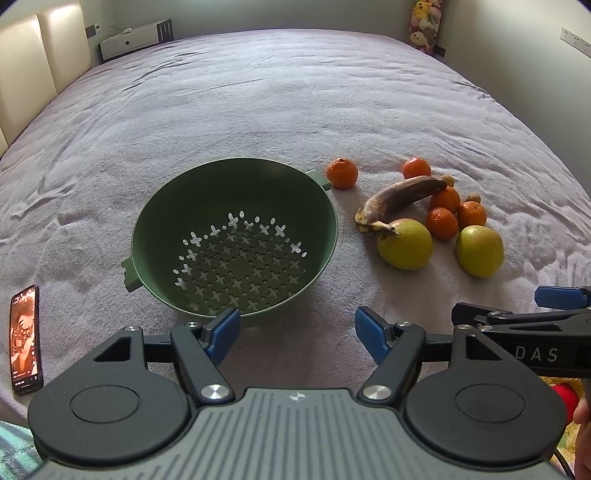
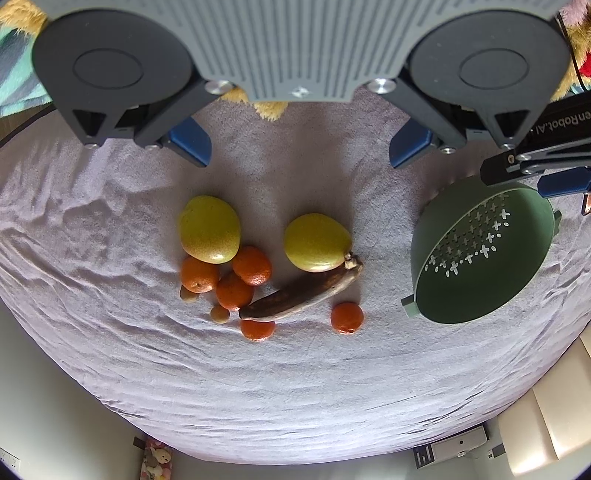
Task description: Organize fruits
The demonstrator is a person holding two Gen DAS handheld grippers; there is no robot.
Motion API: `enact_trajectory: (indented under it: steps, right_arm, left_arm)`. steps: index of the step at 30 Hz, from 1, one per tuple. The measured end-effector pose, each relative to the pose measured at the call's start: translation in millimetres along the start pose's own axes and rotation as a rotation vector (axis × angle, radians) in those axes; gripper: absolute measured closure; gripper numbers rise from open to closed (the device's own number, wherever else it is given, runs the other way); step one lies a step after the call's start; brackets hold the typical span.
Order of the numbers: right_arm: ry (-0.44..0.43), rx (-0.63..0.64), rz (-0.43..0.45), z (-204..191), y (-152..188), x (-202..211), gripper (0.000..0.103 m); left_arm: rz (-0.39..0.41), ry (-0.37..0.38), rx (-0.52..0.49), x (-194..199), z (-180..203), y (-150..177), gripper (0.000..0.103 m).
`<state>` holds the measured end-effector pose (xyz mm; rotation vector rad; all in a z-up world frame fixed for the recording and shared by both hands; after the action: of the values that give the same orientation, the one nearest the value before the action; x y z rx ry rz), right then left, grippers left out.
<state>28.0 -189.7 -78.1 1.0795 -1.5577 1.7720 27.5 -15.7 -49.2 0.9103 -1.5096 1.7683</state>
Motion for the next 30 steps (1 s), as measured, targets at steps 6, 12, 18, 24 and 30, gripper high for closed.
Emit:
enact_trajectory:
  steps: [6, 12, 18, 24, 30]
  right_arm:
    - [0.002, 0.000, 0.002, 0, 0, 0, 0.004]
    - [0.003, -0.003, 0.008, 1, 0, 1, 0.004]
    - [0.001, -0.012, 0.007, 4, 1, 0, 0.005]
    - [-0.024, -0.050, 0.019, 10, 0, -3, 0.011]
    - [0.007, -0.075, 0.075, 24, -8, -2, 0.018]
  left_arm:
    - [0.002, 0.008, -0.003, 1, 1, 0, 0.019]
    - [0.004, 0.014, -0.005, 1, 2, 0, 0.020]
    - [0.006, 0.040, -0.008, 2, 5, 1, 0.023]
    - [0.019, 0.103, -0.025, 3, 15, -1, 0.034]
    - [0.018, 0.193, -0.044, -2, 36, -4, 0.049]
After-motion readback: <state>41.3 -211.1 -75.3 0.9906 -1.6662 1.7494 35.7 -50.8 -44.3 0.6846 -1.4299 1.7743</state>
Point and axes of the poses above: each gripper's, at about its wrist camera, not at the fingertips, and x roughly against the way its jaws point, z to its right, y to its underside, the point moved 6 cm from there along -x, roughly the way its jaws point, and after that the axes turned 9 degrees about x, right-handed, at the moved point
